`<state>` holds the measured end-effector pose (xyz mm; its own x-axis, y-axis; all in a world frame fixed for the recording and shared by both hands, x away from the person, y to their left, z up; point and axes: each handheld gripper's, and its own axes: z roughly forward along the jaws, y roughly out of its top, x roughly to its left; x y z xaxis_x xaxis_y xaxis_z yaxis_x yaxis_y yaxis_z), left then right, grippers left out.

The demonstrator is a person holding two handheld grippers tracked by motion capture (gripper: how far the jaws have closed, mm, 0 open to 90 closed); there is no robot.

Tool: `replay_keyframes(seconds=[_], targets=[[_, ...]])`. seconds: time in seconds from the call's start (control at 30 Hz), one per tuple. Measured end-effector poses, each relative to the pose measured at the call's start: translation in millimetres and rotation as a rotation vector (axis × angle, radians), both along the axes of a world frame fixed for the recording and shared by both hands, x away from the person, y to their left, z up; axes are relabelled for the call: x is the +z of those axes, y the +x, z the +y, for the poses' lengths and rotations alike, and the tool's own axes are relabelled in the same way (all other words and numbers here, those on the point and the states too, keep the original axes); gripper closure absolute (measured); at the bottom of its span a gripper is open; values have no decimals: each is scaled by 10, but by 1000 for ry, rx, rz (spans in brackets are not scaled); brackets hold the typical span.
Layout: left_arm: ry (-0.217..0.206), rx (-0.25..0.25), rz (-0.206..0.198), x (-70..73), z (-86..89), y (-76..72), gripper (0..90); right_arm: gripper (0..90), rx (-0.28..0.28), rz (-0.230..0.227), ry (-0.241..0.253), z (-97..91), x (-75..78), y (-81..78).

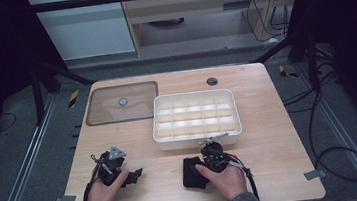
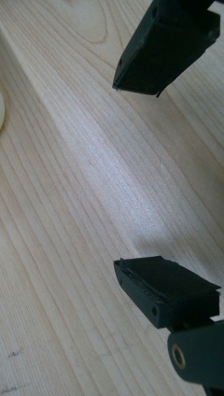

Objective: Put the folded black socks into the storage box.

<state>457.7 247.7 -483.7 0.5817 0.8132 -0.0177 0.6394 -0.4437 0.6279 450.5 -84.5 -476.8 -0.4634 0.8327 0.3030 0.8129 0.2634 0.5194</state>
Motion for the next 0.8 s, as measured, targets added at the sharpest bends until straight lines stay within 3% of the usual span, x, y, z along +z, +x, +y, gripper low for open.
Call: replay_keyframes(seconds=[0.53,0.8], targets=[[4,-11,11,-17,-23,1,120,368,-5,27,22,6,-51,21],[1,-15,20,-25,-22,7,122,512,20,51,44,36,-50,23]])
